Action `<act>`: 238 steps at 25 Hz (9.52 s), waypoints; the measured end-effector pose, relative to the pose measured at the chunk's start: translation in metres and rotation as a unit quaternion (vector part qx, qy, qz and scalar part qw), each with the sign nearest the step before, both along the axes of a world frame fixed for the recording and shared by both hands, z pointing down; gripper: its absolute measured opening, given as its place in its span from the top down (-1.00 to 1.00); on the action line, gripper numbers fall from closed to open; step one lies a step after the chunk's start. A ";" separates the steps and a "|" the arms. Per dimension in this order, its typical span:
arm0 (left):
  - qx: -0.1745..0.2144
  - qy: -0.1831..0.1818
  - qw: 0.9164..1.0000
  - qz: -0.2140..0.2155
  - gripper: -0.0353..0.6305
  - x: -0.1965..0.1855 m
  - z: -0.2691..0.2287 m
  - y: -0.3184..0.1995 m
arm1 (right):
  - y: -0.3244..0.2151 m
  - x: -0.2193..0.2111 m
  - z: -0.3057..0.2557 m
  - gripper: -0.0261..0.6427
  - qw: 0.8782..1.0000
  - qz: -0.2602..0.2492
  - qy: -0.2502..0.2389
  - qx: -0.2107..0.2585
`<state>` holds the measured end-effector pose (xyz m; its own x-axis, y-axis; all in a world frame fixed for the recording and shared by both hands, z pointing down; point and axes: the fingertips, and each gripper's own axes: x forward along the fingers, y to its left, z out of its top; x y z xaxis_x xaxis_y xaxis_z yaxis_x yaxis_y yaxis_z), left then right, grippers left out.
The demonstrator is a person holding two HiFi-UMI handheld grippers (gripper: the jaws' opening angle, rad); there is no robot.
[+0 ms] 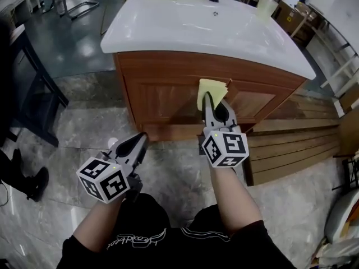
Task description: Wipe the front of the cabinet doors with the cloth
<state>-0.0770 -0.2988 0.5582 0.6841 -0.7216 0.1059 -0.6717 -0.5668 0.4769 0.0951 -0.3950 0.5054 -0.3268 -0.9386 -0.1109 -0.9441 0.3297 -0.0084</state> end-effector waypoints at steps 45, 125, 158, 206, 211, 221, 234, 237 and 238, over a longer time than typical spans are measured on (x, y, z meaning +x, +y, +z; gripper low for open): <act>-0.006 0.004 0.996 -0.090 0.88 -0.097 0.041 0.009 | 0.020 -0.200 0.054 0.80 0.985 -0.170 0.004 0.012; -0.024 -0.007 0.993 -0.113 0.88 -0.117 0.078 0.014 | 0.040 -0.214 0.126 0.80 0.985 -0.164 0.045 -0.027; -0.009 -0.013 0.999 -0.031 0.88 -0.021 0.056 -0.006 | 0.010 -0.042 0.157 0.80 0.995 -0.004 0.060 -0.078; 0.023 -0.044 0.981 0.186 0.88 0.017 -0.381 0.107 | 0.239 -0.055 -0.324 0.80 0.943 -0.282 -0.060 -0.165; 0.029 -0.047 0.975 0.214 0.88 -0.005 -0.438 0.154 | 0.288 -0.084 -0.388 0.80 0.947 -0.274 -0.012 -0.167; 0.044 -0.046 0.982 0.179 0.88 -0.015 -0.480 0.243 | 0.371 -0.097 -0.422 0.80 0.934 -0.300 -0.038 -0.192; 0.085 -0.043 0.988 0.125 0.88 0.046 -0.531 0.402 | 0.519 -0.039 -0.478 0.80 0.923 -0.342 -0.073 -0.158; 0.095 -0.039 0.986 0.128 0.88 0.058 -0.538 0.428 | 0.547 -0.033 -0.482 0.80 0.922 -0.347 -0.076 -0.151; 0.099 -0.040 0.986 0.130 0.88 0.061 -0.540 0.434 | 0.555 -0.032 -0.484 0.80 0.922 -0.349 -0.075 -0.146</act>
